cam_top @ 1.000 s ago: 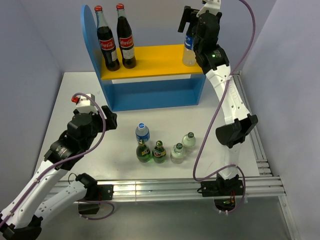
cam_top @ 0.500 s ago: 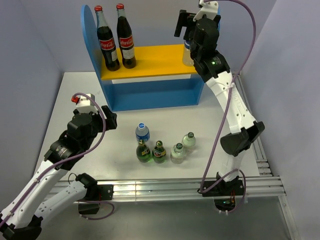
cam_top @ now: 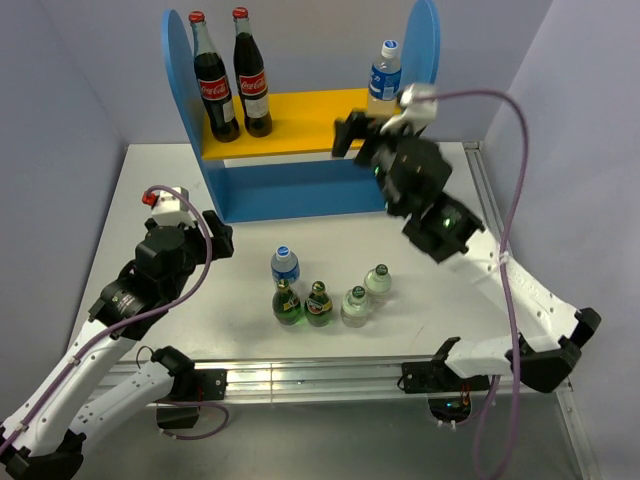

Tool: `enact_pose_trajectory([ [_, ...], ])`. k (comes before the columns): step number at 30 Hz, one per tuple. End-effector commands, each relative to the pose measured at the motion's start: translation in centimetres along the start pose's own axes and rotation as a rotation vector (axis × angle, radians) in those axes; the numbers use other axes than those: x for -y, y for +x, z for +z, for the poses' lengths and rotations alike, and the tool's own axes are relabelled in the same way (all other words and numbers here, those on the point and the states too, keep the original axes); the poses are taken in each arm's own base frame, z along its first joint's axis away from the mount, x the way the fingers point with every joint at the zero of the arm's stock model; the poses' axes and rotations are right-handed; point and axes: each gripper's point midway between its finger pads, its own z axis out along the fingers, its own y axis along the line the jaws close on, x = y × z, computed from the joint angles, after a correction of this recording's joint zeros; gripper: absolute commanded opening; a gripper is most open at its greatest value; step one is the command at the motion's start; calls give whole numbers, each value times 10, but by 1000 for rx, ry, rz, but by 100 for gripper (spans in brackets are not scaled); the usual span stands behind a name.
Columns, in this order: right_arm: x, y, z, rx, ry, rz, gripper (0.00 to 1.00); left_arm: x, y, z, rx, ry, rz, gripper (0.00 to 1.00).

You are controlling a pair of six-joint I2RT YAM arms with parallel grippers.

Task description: Place and organize the beverage onto the shelf

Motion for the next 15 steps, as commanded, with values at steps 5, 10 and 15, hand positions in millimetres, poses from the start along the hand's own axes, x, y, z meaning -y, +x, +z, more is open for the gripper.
enact_pose_trajectory([
  [5, -69, 130, -79, -253, -269, 99, 94, 0, -1, 3, 2, -15, 3, 92],
  [10, -90, 203, -110, -419, -350, 112, 94, -4, -4, 0, 15, -29, -4, 92],
  [15, -105, 244, -125, -491, -348, 102, 94, -5, -6, -1, 23, -32, -8, 92],
])
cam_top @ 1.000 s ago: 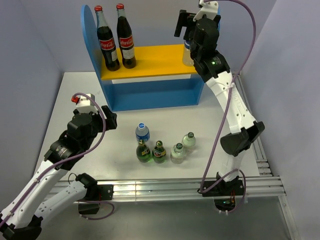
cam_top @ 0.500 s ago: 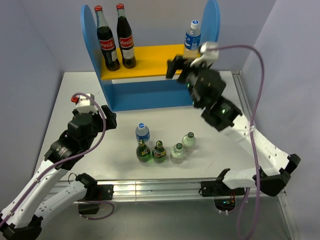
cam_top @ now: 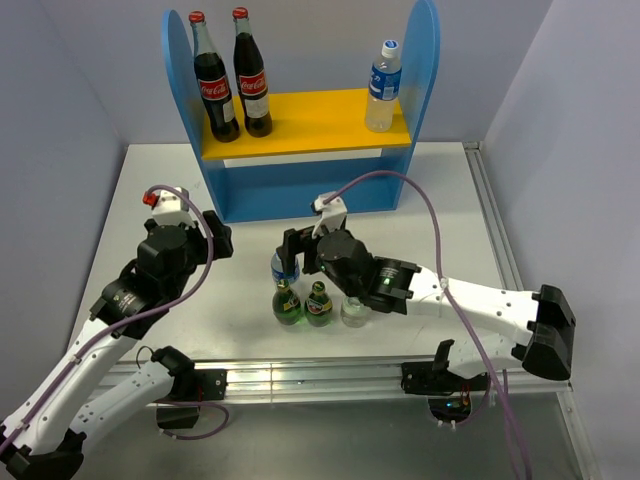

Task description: Place and organize the beverage onto the shelf

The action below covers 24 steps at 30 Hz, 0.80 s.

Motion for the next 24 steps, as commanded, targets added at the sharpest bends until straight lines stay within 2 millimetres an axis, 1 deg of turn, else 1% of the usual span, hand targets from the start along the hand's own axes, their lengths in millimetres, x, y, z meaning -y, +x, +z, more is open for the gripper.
enact_pose_trajectory([
  [1, -21, -3, 3, 31, -48, 94, 94, -1, -8, -3, 31, -8, -15, 92],
  [2, -21, 2, 7, 18, -43, 91, 94, -1, -7, -2, 28, -9, -15, 92],
  [7, -30, 15, 16, -16, -46, 99, 94, -2, -7, -2, 27, -13, -14, 91],
  [8, -32, 21, 18, -26, -41, 90, 94, -2, -7, -2, 28, -16, -14, 91],
  [11, -33, 29, 22, -39, -29, 76, 94, -2, -8, -3, 31, -13, -15, 91],
  [13, -35, 30, 26, -28, -32, 84, 94, -2, -8, -3, 31, -13, -16, 91],
  [15, -34, 34, 28, -32, -26, 81, 93, -1, -8, -3, 28, -9, -14, 91],
  [20, -29, 39, 35, -33, 10, 63, 90, -1, -8, -3, 29, -7, -15, 91],
  [24, -25, 37, 38, -21, 40, 44, 84, -1, -8, -4, 30, -3, -16, 91],
])
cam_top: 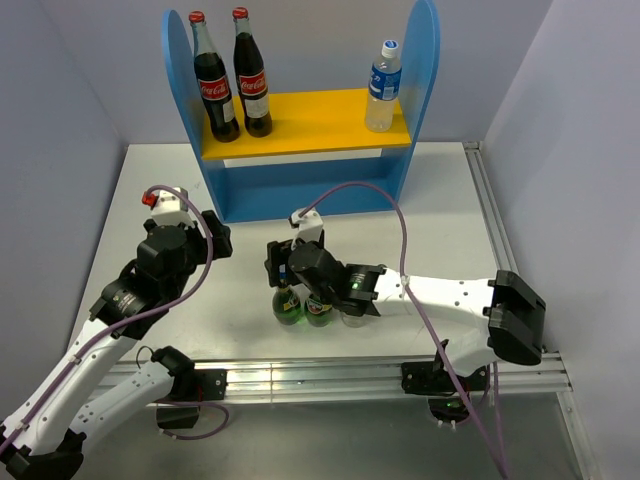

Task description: Place and organize the beverage onto the shelf

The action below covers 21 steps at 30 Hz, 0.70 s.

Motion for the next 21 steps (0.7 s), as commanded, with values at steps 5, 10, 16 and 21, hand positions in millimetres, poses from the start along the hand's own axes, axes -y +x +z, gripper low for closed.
enact_pose_trajectory([
  [5, -5, -28, 11, 86, 59, 17, 68, 1, -8, -5, 28, 12, -17, 91],
  [10, -3, -19, 17, 60, 83, -6, 52, 2, -7, -4, 24, 15, -14, 91],
  [16, -3, -22, 20, 64, 99, -27, 33, 3, -9, -6, 29, 20, -16, 91],
  [21, -6, -28, 22, 64, 106, -55, 2, 2, -8, -6, 29, 17, -15, 90],
])
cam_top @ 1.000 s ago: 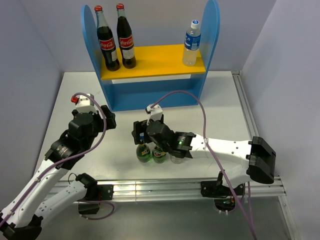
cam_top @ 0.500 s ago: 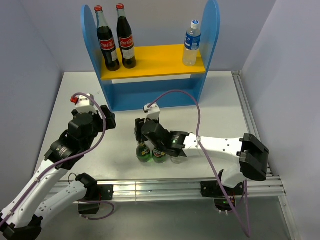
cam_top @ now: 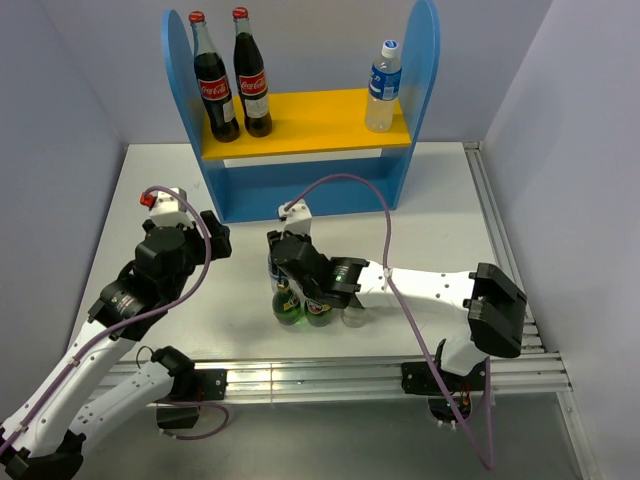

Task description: Place and organize the beverage onto the shelf

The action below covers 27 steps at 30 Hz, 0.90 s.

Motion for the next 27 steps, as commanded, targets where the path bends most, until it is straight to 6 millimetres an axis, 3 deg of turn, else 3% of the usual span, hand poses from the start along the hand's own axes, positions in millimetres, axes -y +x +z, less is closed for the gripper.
enact_pose_trajectory([
  [1, -13, -20, 0, 33, -11, 24, 0, 2, -7, -4, 24, 12, -13, 90],
  [6, -14, -51, -10, 83, -5, 23, 0, 2, -7, -3, 22, 11, -12, 90],
  [7, -14, -69, -15, 115, 1, 28, 0, 2, -6, -4, 20, 12, -11, 90],
  [9, -13, -83, -21, 134, 12, 20, 0, 2, -6, -3, 19, 11, -10, 90],
  [17, 0, -189, -63, 309, 62, 22, 0, 1, -6, -3, 20, 8, -12, 90],
  [19, 13, -213, -69, 348, 97, 13, 0, 1, -7, -4, 22, 9, -12, 90],
  [22, 34, -268, -89, 440, 130, 56, 0, 1, -6, -3, 20, 8, -12, 90],
  [24, 46, -290, -96, 465, 143, 70, 0, 1, -6, -3, 20, 8, -12, 90],
  [25, 59, -317, -105, 511, 153, 104, 0, 1, -7, -4, 23, 10, -13, 90],
  [27, 69, -335, -107, 527, 170, 100, 0, 2, -7, -4, 22, 11, -13, 90],
])
